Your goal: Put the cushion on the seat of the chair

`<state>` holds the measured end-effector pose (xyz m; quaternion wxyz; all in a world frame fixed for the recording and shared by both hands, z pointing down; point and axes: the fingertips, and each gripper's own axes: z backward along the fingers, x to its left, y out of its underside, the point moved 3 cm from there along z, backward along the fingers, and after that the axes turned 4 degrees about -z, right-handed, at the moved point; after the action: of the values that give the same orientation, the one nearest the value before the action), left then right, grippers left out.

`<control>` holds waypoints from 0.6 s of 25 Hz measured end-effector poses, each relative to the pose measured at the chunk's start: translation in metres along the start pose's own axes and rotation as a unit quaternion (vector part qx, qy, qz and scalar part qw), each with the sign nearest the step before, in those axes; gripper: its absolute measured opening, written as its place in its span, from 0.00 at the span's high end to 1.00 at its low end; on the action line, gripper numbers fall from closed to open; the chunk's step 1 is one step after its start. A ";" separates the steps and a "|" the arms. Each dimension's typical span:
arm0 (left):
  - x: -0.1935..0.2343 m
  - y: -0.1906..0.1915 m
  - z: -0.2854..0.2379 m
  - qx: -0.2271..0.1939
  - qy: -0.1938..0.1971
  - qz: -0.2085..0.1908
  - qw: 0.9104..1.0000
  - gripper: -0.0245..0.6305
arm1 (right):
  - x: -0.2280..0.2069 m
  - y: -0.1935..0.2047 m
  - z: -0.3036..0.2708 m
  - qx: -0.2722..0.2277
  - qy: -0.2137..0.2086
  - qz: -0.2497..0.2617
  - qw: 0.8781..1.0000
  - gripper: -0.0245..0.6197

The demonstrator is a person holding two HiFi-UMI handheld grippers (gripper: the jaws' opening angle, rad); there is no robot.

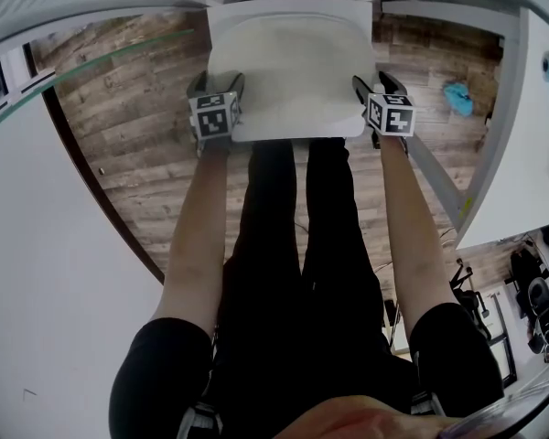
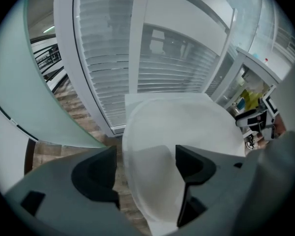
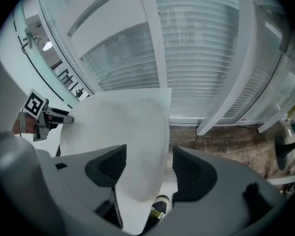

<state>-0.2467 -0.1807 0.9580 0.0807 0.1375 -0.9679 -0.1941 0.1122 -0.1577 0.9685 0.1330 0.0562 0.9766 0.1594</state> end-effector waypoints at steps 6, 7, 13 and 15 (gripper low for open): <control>0.007 0.001 0.013 -0.008 -0.011 0.004 1.000 0.40 | 0.005 -0.006 0.008 -0.020 0.008 0.010 1.000 0.51; 0.003 -0.001 0.019 -0.012 -0.010 0.004 1.000 0.40 | 0.009 -0.008 0.012 -0.024 0.007 0.016 1.000 0.51; -0.032 -0.011 0.078 -0.037 0.016 -0.011 0.999 0.41 | 0.051 -0.035 0.060 -0.061 -0.011 0.041 0.997 0.54; -0.049 -0.015 0.099 -0.043 0.034 -0.009 0.998 0.42 | 0.067 -0.044 0.080 -0.075 -0.018 0.046 0.996 0.59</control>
<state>-0.2173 -0.1447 0.8564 0.1173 0.1491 -0.9542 -0.2311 0.0677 -0.1652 0.8651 0.1464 0.0941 0.9558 0.2369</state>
